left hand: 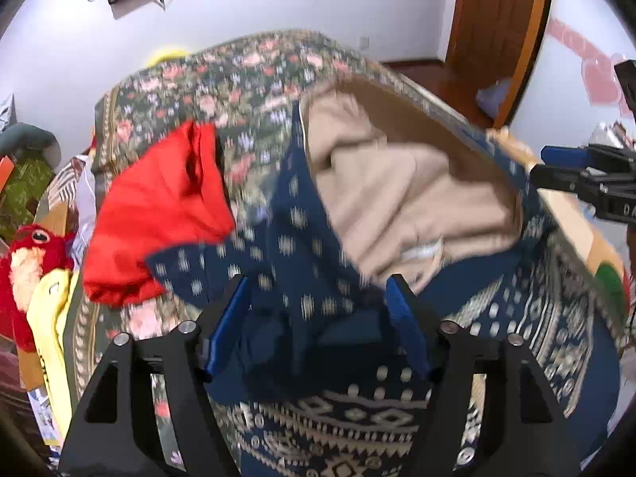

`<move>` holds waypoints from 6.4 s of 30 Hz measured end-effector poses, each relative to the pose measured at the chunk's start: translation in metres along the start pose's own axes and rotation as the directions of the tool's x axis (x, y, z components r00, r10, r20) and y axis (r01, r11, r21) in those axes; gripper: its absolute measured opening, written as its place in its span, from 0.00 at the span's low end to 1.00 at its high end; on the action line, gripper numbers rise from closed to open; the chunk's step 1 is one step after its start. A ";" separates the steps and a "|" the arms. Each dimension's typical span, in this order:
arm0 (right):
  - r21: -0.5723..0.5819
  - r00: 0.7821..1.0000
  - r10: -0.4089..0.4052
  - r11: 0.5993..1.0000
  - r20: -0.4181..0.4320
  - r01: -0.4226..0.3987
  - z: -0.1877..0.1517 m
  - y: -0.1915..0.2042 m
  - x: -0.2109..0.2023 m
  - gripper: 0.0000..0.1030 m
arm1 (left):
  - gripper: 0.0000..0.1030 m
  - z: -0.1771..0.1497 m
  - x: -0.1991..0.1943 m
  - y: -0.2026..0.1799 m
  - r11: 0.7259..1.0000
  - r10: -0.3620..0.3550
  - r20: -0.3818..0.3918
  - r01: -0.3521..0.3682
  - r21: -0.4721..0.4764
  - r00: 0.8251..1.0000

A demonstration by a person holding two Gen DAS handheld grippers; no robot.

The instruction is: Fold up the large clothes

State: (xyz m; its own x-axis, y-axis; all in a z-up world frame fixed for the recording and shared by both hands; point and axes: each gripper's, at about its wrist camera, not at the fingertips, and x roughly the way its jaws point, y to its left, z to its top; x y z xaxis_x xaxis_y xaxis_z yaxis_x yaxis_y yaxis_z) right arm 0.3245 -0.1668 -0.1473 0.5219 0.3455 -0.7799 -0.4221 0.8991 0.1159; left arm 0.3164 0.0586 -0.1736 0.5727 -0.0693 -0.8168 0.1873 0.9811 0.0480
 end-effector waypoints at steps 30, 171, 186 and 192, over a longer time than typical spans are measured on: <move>0.025 0.995 0.080 0.997 -0.066 -0.079 0.056 -0.012 0.110 0.25 | 0.28 0.094 0.118 0.045 0.970 -0.146 0.009 0.145 -0.197 0.989; 0.265 0.975 0.176 0.942 0.136 -0.207 0.071 -0.063 0.043 0.06 | 0.12 0.045 -0.013 0.138 0.885 -0.021 0.250 0.134 -0.446 0.968; 0.296 1.000 0.021 0.955 0.006 -0.022 0.081 -0.093 0.133 0.06 | 0.18 0.066 0.090 0.191 0.877 0.084 0.035 -0.057 -0.477 0.996; 0.286 0.999 -0.015 0.958 -0.035 0.025 0.072 -0.100 0.145 0.09 | 0.39 0.057 0.101 0.199 0.878 0.144 -0.013 -0.134 -0.460 0.989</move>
State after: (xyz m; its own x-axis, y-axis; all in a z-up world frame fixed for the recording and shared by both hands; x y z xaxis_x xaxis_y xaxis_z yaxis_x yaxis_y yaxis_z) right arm 0.4957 -0.1868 -0.2276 0.5021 0.3220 -0.8026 -0.1793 0.9467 0.2676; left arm 0.4573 0.2366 -0.2136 0.5830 0.0752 -0.8090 -0.2793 0.9536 -0.1126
